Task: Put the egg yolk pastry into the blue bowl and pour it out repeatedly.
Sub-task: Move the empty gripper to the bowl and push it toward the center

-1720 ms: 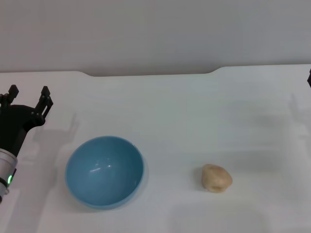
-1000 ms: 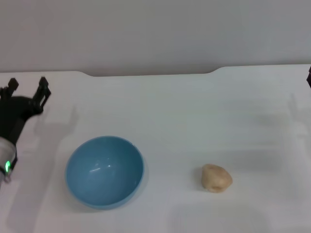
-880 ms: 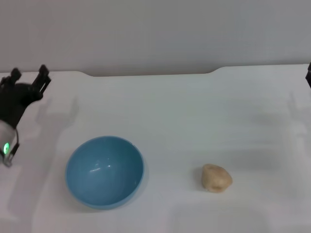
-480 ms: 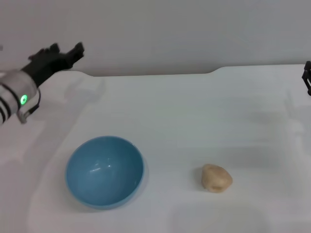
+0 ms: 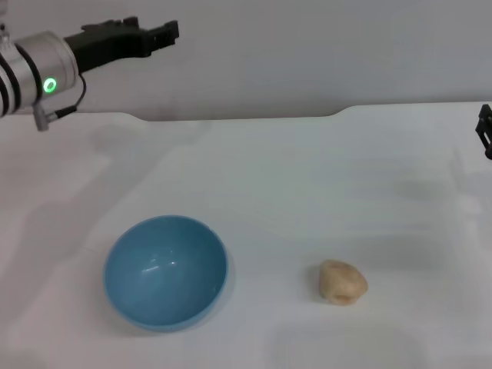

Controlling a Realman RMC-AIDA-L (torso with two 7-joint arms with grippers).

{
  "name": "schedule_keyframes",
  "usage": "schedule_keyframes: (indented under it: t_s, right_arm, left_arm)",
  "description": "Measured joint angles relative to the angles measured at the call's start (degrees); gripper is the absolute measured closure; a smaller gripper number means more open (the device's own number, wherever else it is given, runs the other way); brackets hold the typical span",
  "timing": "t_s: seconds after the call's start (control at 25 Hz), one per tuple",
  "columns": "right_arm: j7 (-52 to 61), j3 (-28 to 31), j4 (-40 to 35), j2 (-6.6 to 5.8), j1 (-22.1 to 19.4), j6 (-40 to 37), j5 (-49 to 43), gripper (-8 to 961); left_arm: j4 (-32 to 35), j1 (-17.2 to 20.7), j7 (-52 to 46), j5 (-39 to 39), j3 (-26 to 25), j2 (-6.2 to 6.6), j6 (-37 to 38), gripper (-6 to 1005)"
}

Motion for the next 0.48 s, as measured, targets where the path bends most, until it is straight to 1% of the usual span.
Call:
schedule_keyframes:
  t_s: [0.08,0.12,0.16,0.28,0.36,0.4,0.44,0.48]
  right_arm:
    - [0.01,-0.10,-0.02,0.04,-0.10,0.00,0.00,399]
    - [0.02,-0.10,-0.07,0.06,-0.16,-0.01,0.00,399]
    - [0.02,-0.10,-0.11,0.07,-0.19,-0.01,0.00,399]
    - [0.02,-0.10,-0.13,0.07,-0.20,-0.01,0.00,399]
    - [0.02,-0.09,-0.14,0.08,-0.20,-0.02,0.00,399]
    - [0.01,-0.09,-0.13,0.08,-0.18,-0.02,0.00,399]
    - [0.00,-0.09,-0.14,0.08,-0.16,-0.02,0.00,399]
    - [0.00,-0.08,-0.13,0.08,-0.16,-0.02,0.00,399]
  left_arm:
    - [-6.29,0.99,0.09,0.02,0.10,2.22,-6.08,259]
    - [-11.86,1.67,1.01,0.03,-0.08,3.75,-13.92,259]
    - [-11.86,1.67,1.01,0.03,-0.08,3.75,-13.92,259]
    - [-20.32,2.94,3.90,-0.14,-0.44,5.33,-26.33,259]
    - [-25.11,4.44,6.96,-0.34,-1.72,5.26,-32.69,258]
    - [-27.86,5.65,9.48,-0.49,-3.05,4.55,-36.09,258]
    - [-29.68,6.64,12.29,-0.83,-4.62,3.65,-39.27,258]
    - [-32.78,8.53,17.22,-1.63,-7.96,1.45,-44.16,258]
